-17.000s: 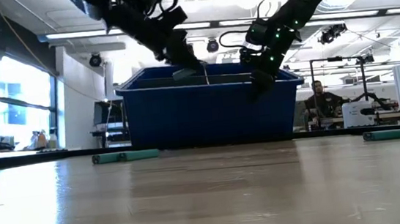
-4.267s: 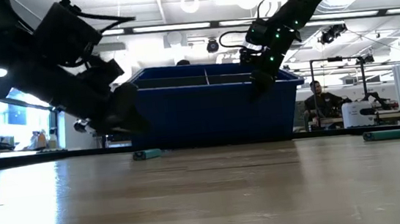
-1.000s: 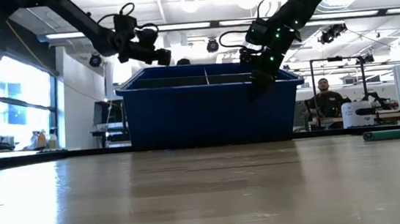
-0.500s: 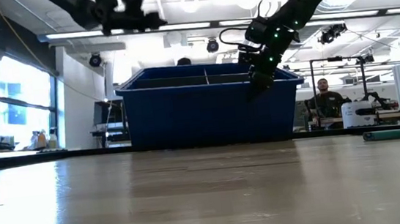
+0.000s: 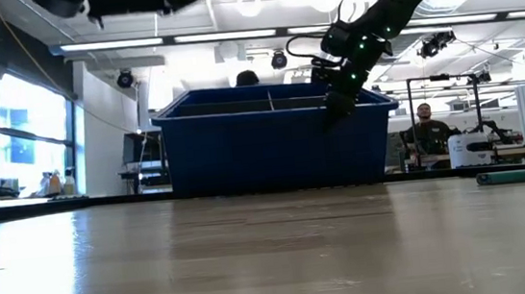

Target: Sort blocks

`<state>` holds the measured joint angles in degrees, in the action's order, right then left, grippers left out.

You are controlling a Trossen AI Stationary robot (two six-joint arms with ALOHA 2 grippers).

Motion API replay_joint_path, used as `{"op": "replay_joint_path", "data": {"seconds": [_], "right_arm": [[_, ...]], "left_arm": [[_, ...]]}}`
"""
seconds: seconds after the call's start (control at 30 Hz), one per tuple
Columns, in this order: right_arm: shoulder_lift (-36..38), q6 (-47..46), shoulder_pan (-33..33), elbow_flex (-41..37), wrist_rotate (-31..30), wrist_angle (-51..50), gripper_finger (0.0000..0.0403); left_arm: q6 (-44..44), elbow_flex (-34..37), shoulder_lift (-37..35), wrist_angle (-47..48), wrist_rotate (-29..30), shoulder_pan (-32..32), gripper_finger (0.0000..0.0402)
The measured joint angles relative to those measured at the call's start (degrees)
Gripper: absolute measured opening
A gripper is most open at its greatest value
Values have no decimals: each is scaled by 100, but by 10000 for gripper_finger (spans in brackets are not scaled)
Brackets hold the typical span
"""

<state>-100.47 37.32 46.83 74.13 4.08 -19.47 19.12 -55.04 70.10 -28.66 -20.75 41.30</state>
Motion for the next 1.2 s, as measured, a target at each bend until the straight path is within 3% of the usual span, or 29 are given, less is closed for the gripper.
{"op": "replay_joint_path", "data": {"seconds": [0.13, 0.3, 0.47, 0.67, 0.87, 1.0, 1.2], "right_arm": [[0, -186, 0, 0, -11, -88, 194], [0, -256, 0, 0, -15, -96, 194], [0, -243, 0, 0, -17, -96, 194], [0, -240, 1, 0, -17, -98, 194], [0, -238, 2, 0, -17, -98, 194], [0, -238, 2, 0, -6, -100, 194], [0, -238, 2, 2, 62, -120, 194]], "left_arm": [[-288, 552, 38, -158, 155, -386, 128], [-542, 761, 381, -163, 268, -738, 143], [-735, 752, 1099, -613, 111, -1327, 158], [-879, 573, 2223, -1328, 760, -1928, 188], [-1176, 3, 3099, -1325, 898, -2179, 219], [-658, -299, 3136, -625, 1505, -2053, 227], [-7, -446, 2472, 306, 1569, -1536, 228]]}}
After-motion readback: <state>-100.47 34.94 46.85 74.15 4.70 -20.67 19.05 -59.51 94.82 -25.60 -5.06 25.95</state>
